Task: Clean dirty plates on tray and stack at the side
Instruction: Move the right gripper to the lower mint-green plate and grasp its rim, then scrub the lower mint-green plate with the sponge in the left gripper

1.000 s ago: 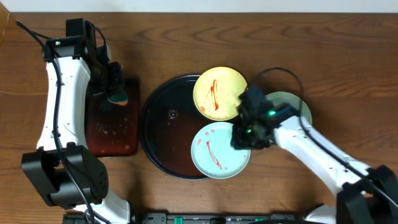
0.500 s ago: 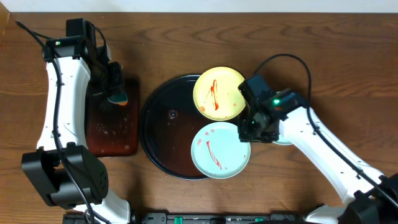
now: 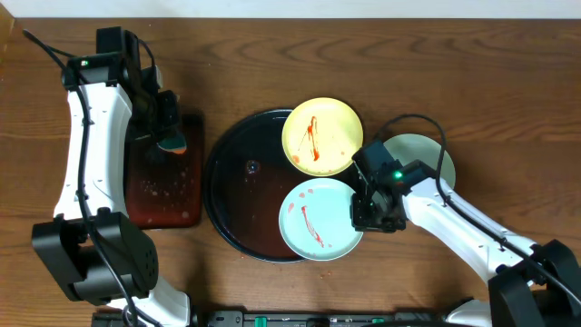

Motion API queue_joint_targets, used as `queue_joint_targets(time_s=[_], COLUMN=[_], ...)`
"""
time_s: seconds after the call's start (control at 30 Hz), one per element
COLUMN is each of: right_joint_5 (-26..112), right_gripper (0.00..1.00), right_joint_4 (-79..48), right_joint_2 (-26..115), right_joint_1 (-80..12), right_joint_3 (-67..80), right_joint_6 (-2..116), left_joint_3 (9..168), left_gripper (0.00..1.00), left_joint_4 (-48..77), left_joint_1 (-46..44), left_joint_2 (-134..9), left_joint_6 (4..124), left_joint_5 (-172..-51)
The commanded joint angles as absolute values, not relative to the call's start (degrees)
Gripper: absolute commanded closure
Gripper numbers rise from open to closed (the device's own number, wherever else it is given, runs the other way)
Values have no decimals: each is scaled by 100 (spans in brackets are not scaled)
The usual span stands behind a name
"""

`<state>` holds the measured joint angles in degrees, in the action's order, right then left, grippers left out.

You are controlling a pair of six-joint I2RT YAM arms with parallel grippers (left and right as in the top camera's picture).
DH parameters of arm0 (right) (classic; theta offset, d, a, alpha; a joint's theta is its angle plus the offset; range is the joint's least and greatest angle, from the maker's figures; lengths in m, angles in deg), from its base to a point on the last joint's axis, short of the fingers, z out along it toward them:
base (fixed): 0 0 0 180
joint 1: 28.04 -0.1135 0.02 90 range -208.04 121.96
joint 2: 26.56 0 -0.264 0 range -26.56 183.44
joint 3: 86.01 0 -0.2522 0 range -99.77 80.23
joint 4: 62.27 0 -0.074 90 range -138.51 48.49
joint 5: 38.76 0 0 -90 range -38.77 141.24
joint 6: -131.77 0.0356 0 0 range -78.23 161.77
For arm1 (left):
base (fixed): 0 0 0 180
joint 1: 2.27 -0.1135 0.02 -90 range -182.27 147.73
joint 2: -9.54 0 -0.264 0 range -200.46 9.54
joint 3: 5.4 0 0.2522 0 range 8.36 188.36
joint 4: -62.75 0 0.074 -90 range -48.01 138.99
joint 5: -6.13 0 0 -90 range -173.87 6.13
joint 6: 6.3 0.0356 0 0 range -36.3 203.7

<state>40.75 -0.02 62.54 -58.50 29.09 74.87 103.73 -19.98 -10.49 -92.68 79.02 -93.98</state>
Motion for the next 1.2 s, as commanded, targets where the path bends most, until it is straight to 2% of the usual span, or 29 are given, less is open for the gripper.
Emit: queue_joint_targets(time_s=[0.0, 0.1, 0.13, 0.17, 0.5, 0.87, 1.0, 1.17], right_joint_5=[4025, 4025, 4023, 4016, 4014, 3721, 3730, 4006], right_gripper=[76, 88, 97, 99, 99, 99, 86, 83], right_joint_4=[-181, -336, -422, -489, -1375, -2238, -2317, -2459], right_joint_2=[6265, 6265, 6265, 6265, 6313, 7364, 7484, 7504], right_joint_1=[-5906, -6014, -6057, -6101, -6507, -6606, -6584, -6558], right_joint_3=[3021, 3021, 3021, 3021, 2708, 2699, 2656, 2656], right_joint_6=[7559, 7559, 7561, 7561, 8057, 8355, 8353, 8353], left_joint_3=[10327, 10330, 10330, 10332, 10393, 10223, 10220, 10194], left_gripper=[93, 93, 92, 92, 93, 93, 92, 92], left_joint_4=[-1994, -1974, -1957, -1955, -1966, -2040, -2044, -2055], left_joint_1=[-1054, -1054, -1054, -1054, -1052, -717, -540, -302], left_joint_2=[-9228, -9228, -9226, -9224, -8719, -8664, -8664, -8664], left_joint_6=[7849, 7849, 7851, 7849, 7845, 7736, 7639, 7460], left_joint_5=[-9363, -9363, -9363, -9365, -9367, -9363, -9360, -9356])
